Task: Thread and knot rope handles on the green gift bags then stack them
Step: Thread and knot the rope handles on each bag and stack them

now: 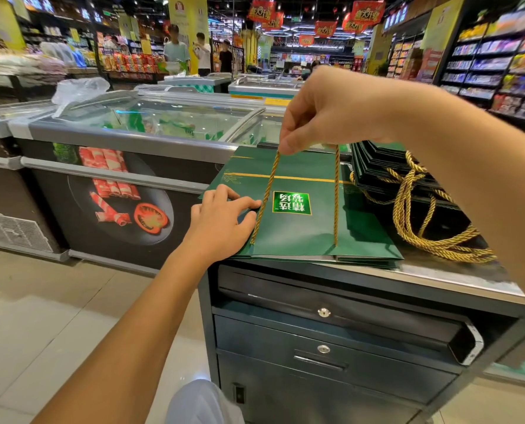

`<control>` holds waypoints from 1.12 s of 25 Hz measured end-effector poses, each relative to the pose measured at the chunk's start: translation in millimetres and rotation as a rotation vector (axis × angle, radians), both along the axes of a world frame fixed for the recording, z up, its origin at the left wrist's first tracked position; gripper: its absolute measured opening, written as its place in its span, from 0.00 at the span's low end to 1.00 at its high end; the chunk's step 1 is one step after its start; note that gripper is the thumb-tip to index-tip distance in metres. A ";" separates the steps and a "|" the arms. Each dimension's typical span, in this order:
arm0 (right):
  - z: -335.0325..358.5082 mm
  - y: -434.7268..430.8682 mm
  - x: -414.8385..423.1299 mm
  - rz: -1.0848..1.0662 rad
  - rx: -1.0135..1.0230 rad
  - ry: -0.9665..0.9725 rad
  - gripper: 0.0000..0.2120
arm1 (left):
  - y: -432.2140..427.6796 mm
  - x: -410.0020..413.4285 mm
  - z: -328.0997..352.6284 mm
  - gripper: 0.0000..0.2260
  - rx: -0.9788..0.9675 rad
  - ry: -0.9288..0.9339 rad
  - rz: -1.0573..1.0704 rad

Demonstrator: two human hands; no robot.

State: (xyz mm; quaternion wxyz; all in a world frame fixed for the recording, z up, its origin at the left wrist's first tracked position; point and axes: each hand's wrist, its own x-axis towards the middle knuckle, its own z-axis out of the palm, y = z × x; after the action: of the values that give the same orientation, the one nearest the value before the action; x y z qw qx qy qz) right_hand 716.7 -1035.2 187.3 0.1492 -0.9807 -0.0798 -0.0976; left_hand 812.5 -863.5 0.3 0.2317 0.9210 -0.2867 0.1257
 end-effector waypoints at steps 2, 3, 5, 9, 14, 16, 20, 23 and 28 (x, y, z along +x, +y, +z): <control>5.5 3.3 -0.4 0.021 -0.083 -0.038 0.05 | -0.1 0.8 0.3 0.15 0.003 0.006 0.001; 6.8 3.9 -0.8 0.038 -0.110 -0.050 0.05 | -0.2 0.4 0.4 0.15 0.005 0.008 0.000; 5.6 2.8 -1.2 0.064 -0.152 -0.072 0.04 | -0.1 -0.3 0.7 0.15 0.002 0.009 -0.001; -11.0 -7.0 -0.7 0.044 -0.200 -0.167 0.04 | 1.2 -1.7 2.6 0.15 -0.019 0.027 -0.011; -59.5 -12.3 -15.8 0.026 -0.122 -0.100 0.07 | 7.7 -1.0 7.1 0.18 -0.168 0.128 0.004; -82.9 -10.3 -24.8 0.018 -0.084 -0.042 0.12 | 12.9 1.6 12.4 0.24 -0.350 0.225 0.078; -122.2 -2.2 -39.8 0.013 0.021 0.087 0.34 | 20.7 -8.1 30.5 0.29 -0.822 0.508 0.153; -142.5 8.9 -44.7 -0.013 -0.145 0.032 0.45 | 25.3 -4.5 40.9 0.32 -0.981 0.614 0.148; -137.3 6.3 -42.3 -0.040 -0.097 -0.379 0.32 | 24.5 -24.1 77.1 0.07 -1.366 0.837 -0.098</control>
State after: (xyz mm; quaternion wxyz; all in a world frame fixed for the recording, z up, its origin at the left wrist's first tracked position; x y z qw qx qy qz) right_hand 674.4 -1028.9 50.0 0.0822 -0.9523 -0.0914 -0.2794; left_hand 788.3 -839.0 77.3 0.8378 0.5326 -0.0757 -0.0928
